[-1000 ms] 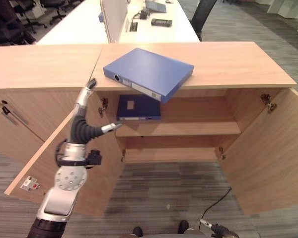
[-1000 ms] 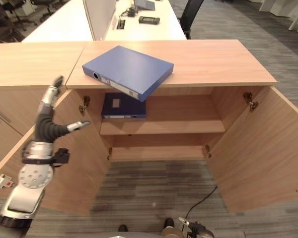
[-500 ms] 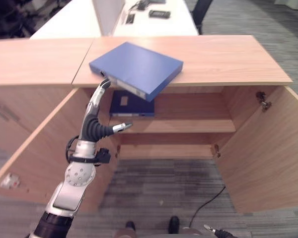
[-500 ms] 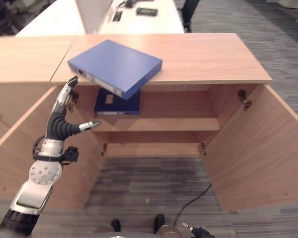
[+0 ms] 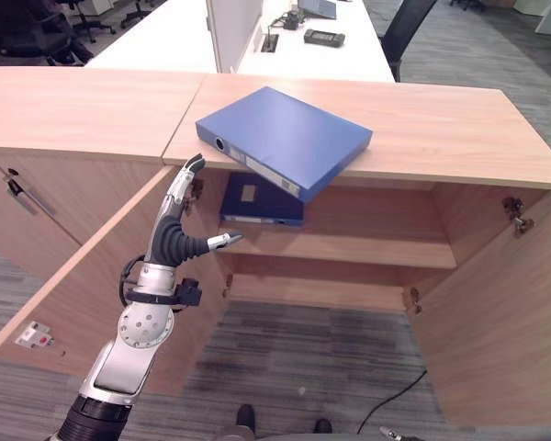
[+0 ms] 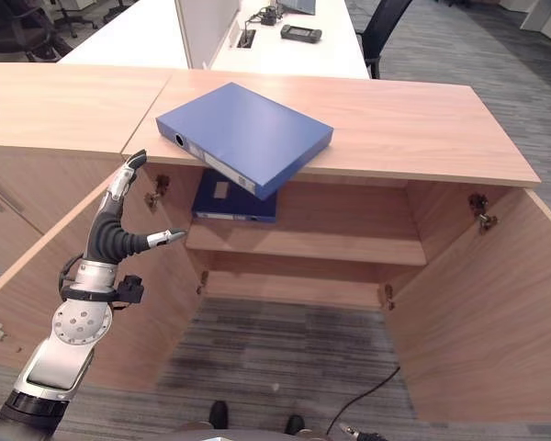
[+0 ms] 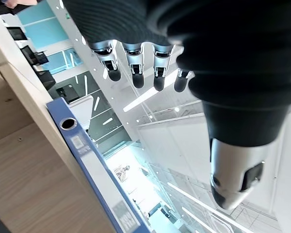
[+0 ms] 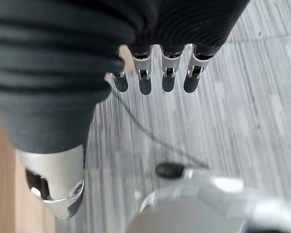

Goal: Put the empty folder in the office cabinet

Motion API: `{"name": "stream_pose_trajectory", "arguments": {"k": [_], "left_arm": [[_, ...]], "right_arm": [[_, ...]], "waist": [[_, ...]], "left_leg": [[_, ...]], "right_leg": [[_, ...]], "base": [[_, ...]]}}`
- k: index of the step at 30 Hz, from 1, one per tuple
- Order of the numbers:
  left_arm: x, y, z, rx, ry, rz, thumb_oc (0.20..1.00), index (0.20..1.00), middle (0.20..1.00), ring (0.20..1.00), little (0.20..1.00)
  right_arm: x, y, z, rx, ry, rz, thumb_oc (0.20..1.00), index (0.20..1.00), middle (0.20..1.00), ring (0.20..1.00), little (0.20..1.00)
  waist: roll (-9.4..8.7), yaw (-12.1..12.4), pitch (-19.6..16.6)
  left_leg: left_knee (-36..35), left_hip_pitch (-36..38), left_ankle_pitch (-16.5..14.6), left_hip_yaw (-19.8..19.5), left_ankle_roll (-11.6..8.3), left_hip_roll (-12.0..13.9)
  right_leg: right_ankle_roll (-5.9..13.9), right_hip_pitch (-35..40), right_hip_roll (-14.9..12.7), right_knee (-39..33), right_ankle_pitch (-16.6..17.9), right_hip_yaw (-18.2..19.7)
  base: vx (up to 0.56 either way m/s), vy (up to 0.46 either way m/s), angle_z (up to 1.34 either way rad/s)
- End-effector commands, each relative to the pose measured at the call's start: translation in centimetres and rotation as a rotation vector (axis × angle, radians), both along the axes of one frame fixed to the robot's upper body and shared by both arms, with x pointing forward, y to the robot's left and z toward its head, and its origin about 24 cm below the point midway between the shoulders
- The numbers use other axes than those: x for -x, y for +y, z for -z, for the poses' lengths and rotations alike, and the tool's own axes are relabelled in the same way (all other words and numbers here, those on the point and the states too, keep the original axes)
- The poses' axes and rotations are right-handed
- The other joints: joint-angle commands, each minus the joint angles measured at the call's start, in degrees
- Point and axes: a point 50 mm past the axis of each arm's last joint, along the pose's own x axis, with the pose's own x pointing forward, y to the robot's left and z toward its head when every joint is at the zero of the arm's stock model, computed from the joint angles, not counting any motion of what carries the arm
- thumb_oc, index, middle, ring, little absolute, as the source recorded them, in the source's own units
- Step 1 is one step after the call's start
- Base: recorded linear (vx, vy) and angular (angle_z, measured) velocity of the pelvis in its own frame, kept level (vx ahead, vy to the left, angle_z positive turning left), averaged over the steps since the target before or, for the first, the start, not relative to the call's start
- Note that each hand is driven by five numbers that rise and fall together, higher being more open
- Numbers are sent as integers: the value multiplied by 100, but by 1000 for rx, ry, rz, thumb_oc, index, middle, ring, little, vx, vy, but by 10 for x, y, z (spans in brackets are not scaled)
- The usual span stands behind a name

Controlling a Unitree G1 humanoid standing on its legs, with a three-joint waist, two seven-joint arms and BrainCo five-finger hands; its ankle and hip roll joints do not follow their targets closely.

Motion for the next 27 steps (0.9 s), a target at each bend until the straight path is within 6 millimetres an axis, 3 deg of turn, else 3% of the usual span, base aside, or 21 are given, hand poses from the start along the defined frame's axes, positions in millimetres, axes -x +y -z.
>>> {"name": "stream_pose_trajectory", "arguments": {"k": [1, 13, 23, 27], "left_arm": [[5, -1, -13, -72, -84, 9, 1000, 1000, 1000, 1000, 1000], [-43, -36, 11, -341, 8, 67, 1000, 1000, 1000, 1000, 1000], [-74, -44, 6, -530, -56, -23, 1000, 1000, 1000, 1000, 1000], [-84, -39, -6, -604, -125, -100, 1000, 1000, 1000, 1000, 1000]], "right_arm": [[-14, 4, -2, 13, -16, -75, 1000, 1000, 1000, 1000, 1000], [-18, 6, -2, 30, -13, -129, 1000, 1000, 1000, 1000, 1000], [-16, 5, -2, 40, -11, -133, 1000, 1000, 1000, 1000, 1000], [-14, 4, -2, 41, -8, -127, 1000, 1000, 1000, 1000, 1000]], "waist": [[-136, -43, -251], [-123, -354, -416], [-80, -530, -453], [-58, -605, -469]], "left_leg": [[17, -111, -259, 37, -151, 115], [17, 115, -527, 275, -18, -4], [17, 160, -596, 408, 37, -56], [17, 171, -628, 482, 70, -81]], "right_leg": [[503, -42, -116, 6, -105, 121], [650, -71, -253, 6, 12, 360], [710, -140, -302, 6, 88, 469], [741, -195, -315, 6, 131, 550]], "base": [[42, 79, -9], [25, 65, -19], [3, 30, -9], [-1, 30, -7]]}}
